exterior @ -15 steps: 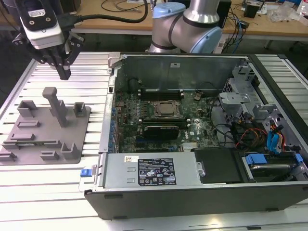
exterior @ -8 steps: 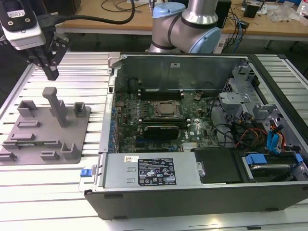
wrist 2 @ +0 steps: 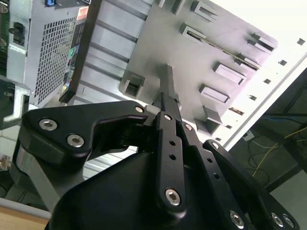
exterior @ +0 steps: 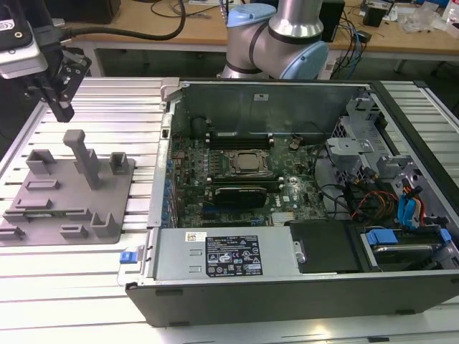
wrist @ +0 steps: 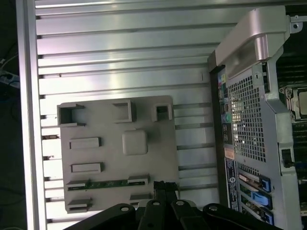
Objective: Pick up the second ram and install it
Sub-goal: 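Reach for the second ram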
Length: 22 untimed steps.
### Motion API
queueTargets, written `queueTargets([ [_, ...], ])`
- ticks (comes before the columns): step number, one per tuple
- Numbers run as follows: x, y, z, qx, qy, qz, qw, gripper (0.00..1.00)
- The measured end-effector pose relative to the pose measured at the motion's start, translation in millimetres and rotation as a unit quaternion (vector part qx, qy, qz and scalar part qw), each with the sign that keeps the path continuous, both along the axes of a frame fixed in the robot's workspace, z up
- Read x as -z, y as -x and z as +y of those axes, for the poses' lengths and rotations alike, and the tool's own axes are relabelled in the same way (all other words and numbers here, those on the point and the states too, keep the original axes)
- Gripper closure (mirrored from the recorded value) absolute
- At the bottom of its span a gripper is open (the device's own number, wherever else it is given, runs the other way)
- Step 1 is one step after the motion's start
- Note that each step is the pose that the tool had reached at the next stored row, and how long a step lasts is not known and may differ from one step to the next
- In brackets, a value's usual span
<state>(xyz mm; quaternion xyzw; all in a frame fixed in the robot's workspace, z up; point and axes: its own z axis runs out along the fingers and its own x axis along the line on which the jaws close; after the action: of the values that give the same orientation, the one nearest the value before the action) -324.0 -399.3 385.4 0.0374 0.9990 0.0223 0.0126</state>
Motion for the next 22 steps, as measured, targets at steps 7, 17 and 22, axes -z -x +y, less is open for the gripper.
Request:
queueTargets([
  [7,3.2,8.9,-0.8,0.0,0.0,0.0,1.0,0.92],
  [17,8.4,35.9,-1.1,0.0,0.0,0.0,1.0,0.92],
  [22,13.5,47.2,-2.1,0.0,0.0,0.0,1.0,0.92],
])
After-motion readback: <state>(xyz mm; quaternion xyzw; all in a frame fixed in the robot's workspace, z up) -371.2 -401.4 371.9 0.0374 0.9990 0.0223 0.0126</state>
